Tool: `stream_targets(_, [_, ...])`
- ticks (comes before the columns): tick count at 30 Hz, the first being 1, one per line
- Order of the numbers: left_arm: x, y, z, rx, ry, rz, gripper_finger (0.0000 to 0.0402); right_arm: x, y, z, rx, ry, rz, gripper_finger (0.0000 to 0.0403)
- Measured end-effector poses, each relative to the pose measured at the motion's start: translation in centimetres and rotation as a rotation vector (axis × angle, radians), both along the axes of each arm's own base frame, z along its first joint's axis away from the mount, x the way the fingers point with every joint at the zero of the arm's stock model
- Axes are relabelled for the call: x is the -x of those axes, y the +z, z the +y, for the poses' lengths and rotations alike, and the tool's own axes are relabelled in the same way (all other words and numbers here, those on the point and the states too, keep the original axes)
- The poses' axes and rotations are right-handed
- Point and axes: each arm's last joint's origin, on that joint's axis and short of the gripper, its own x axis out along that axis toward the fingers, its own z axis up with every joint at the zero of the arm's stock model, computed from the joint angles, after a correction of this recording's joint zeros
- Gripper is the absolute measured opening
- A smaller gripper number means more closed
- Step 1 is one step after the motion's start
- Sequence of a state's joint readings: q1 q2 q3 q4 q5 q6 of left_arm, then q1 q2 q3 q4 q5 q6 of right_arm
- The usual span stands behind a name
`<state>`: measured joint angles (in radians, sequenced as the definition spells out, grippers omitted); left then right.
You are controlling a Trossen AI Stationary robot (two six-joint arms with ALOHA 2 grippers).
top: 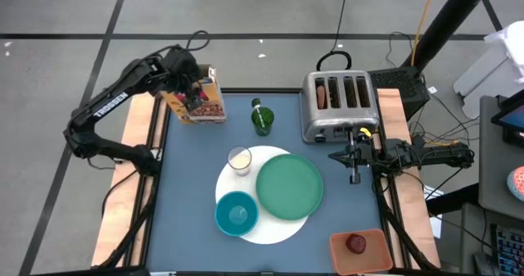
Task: Arrange a breakfast setting
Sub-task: Pour the cereal from the cereal box into the blue bowl
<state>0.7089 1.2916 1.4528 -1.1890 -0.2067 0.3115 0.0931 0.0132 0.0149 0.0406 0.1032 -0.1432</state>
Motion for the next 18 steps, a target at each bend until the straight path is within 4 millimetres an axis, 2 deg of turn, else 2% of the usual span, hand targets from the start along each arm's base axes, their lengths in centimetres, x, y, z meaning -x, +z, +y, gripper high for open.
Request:
stream_targets(7, [-0.3, -1.1, 0.7, 0.075, 0.008, 0.056, 0.0263, 0.0, 0.0, 0.0, 0.0, 0.0, 0.0, 0.0002])
stream_targets(18, [-0.5, -1.5, 1.0, 0.094, 0.01, 0.059, 0.0159, 0.0, 0.0, 0.0, 0.0, 0.0, 0.0, 0.0002])
